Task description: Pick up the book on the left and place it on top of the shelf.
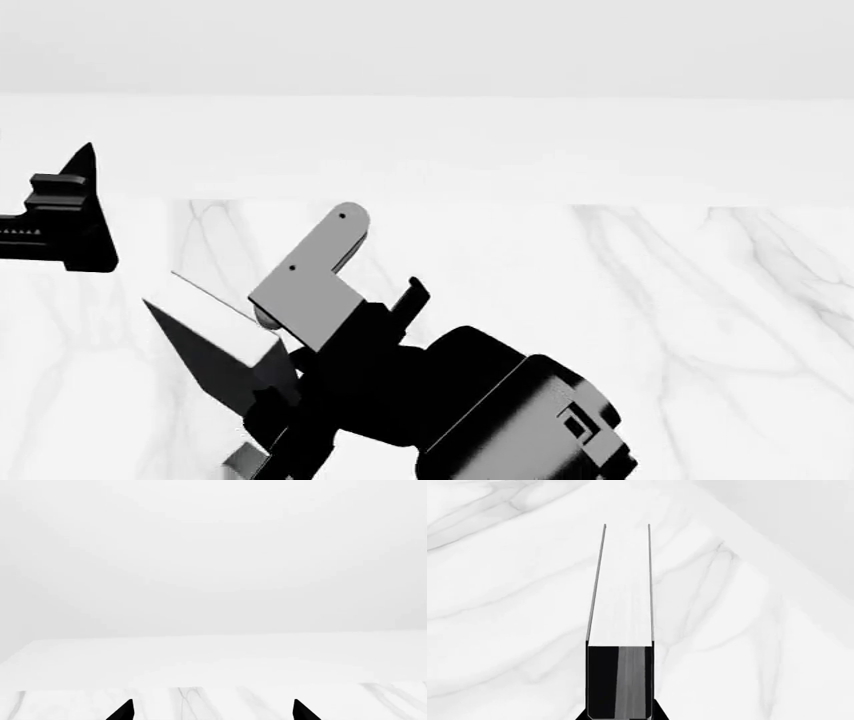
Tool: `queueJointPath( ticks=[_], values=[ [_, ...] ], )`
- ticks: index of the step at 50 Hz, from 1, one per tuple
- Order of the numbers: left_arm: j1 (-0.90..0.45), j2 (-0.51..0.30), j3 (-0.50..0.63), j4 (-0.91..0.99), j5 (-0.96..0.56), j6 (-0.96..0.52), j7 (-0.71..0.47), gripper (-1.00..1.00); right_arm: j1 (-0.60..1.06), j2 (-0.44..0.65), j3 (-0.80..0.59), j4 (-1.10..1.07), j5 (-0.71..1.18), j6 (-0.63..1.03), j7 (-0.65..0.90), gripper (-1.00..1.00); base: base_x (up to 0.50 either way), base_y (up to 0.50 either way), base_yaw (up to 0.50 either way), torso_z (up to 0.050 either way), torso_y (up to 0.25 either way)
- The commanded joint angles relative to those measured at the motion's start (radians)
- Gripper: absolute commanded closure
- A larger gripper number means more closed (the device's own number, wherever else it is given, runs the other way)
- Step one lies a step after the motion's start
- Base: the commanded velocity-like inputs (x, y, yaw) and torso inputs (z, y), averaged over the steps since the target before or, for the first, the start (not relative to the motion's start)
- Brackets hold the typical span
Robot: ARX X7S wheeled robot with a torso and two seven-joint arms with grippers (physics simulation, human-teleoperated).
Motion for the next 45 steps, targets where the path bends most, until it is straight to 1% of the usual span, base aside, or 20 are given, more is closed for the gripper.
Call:
queueJointPath(
  ticks=[1,2,3,4,5,7,10,12,16,22,28,34,40,42,45],
  values=[
    [0.0,-0.003,-0.005,0.003,-0.009,-0.002,-0.006,-1.0,0.055,0.04,-0.009,-0.109,-0.067,0.047,0.092,1.0,0.0,0.0,0.0,0.0,0.01],
    [0.0,-0.003,-0.005,0.003,-0.009,-0.001,-0.006,-1.0,0.065,0.047,-0.027,-0.124,-0.1,0.056,0.125,1.0,0.0,0.0,0.0,0.0,0.0],
    [0.0,-0.004,-0.005,0.003,-0.009,-0.001,-0.007,-1.0,0.074,0.06,-0.083,-0.129,-0.192,0.021,0.192,1.0,0.0,0.0,0.0,0.0,0.0],
    [0.0,-0.004,-0.005,0.003,-0.01,-0.001,-0.007,-1.0,0.08,0.067,-0.11,-0.133,-0.229,0.012,0.217,1.0,0.0,0.0,0.0,0.0,0.0],
    [0.0,-0.004,-0.005,0.003,-0.011,-0.001,-0.008,-1.0,0.103,0.074,-0.115,-0.161,-0.251,0.055,0.245,1.0,0.0,0.0,0.0,0.0,0.0],
    [-0.001,-0.005,-0.006,0.005,-0.013,-0.003,-0.009,-1.0,0.125,0.094,-0.181,-0.181,-0.344,0.044,0.308,1.0,0.0,0.0,0.0,0.0,0.0],
    [0.0,-0.005,-0.007,0.005,-0.015,-0.003,-0.011,-1.0,0.154,0.11,-0.23,-0.192,-0.41,0.059,0.348,1.0,0.0,0.0,0.0,0.0,0.004],
    [-0.001,-0.006,-0.007,0.006,-0.016,-0.003,-0.012,-1.0,0.184,0.124,-0.301,-0.181,-0.5,0.066,0.403,1.0,0.0,0.0,0.0,0.0,0.0],
    [-0.001,-0.007,-0.004,0.003,-0.016,0.0,-0.013,-1.0,0.221,0.134,-0.396,-0.136,-0.608,0.064,0.461,1.0,0.0,0.0,0.0,0.0,0.0],
    [-0.001,-0.008,-0.001,0.001,-0.018,0.002,-0.015,-1.0,0.254,0.123,-0.461,-0.047,-0.684,0.064,0.506,1.0,0.0,0.0,0.0,0.0,0.002],
    [0.004,-0.012,-0.005,0.0,-0.02,0.007,-0.016,-1.0,0.283,0.11,-0.497,0.05,-0.723,0.069,0.523,1.0,0.0,0.0,0.0,0.0,0.002],
    [0.006,-0.013,-0.003,-0.003,-0.021,0.011,-0.018,-1.0,0.314,0.074,-0.54,0.206,-0.77,0.095,0.553,1.0,0.0,0.0,0.0,0.0,0.002],
    [0.004,-0.015,-0.001,-0.004,-0.024,0.01,-0.021,-1.0,0.352,0.024,-0.556,0.42,-0.781,0.071,0.571,1.0,0.0,0.0,0.0,0.0,0.002],
    [0.005,-0.016,-0.002,-0.004,-0.025,0.012,-0.021,-1.0,0.359,0.014,-0.552,0.459,-0.774,0.067,0.565,1.0,0.0,0.0,0.0,0.0,0.0],
    [0.008,-0.016,-0.001,-0.006,-0.026,0.015,-0.022,-1.0,0.383,-0.017,-0.54,0.579,-0.758,0.034,0.56,1.0,0.0,0.0,0.0,0.0,0.003]
  ],
)
